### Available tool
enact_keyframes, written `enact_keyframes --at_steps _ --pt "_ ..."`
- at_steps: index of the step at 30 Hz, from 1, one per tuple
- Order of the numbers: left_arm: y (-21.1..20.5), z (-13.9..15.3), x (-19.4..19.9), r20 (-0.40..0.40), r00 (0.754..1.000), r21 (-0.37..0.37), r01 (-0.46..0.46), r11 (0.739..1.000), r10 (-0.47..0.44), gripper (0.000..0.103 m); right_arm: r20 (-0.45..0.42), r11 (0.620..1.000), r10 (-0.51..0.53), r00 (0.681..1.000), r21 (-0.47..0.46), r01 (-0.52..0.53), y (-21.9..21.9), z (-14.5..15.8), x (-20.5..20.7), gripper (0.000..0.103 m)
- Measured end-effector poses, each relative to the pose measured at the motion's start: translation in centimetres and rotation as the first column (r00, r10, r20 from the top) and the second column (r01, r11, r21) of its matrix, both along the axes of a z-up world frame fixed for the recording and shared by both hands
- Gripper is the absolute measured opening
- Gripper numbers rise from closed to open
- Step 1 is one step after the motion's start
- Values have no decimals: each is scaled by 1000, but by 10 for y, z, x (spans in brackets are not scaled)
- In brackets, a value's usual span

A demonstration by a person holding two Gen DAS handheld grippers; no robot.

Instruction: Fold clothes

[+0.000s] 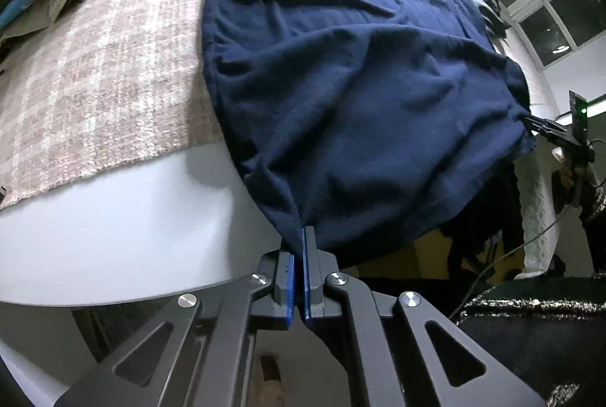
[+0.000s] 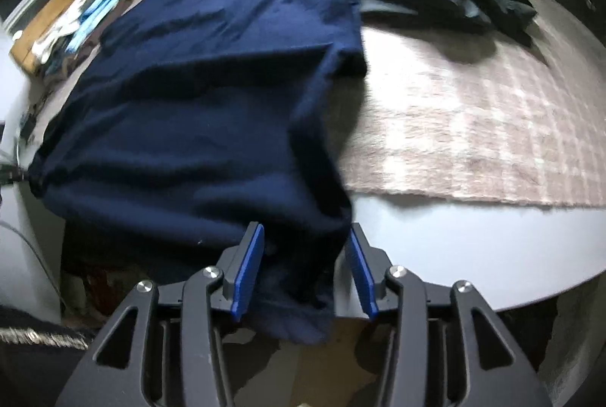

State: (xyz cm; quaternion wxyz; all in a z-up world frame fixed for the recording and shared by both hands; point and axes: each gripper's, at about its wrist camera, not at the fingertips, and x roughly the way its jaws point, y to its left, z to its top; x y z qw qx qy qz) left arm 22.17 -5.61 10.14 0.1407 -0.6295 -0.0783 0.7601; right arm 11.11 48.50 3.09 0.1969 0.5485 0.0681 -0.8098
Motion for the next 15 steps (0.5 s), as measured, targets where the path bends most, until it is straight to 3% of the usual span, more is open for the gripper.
enact_keyframes --at_steps 1,3,5,10,13,15 --pt "-3 3 2 1 1000 23 -16 1000 16 2 11 1000 8 1000 -5 -8 -1 0 1 3" --pt "-10 10 7 2 998 73 -56 996 56 2 68 999 3 998 -52 1 1 0 2 3" --pt "-29 27 24 -1 985 164 -171 972 173 2 117 987 -50 992 -149 67 14 14 5 3" --pt "-54 52 -20 -100 954 223 -256 941 283 1 124 912 -130 984 -376 167 41 67 16 3" --pt "-69 67 -46 -156 924 262 -302 917 349 1 171 878 -173 970 -419 231 35 65 -28 3" --pt "-80 81 -66 -197 900 287 -327 900 389 1 185 878 -179 966 -413 242 24 68 -71 3"
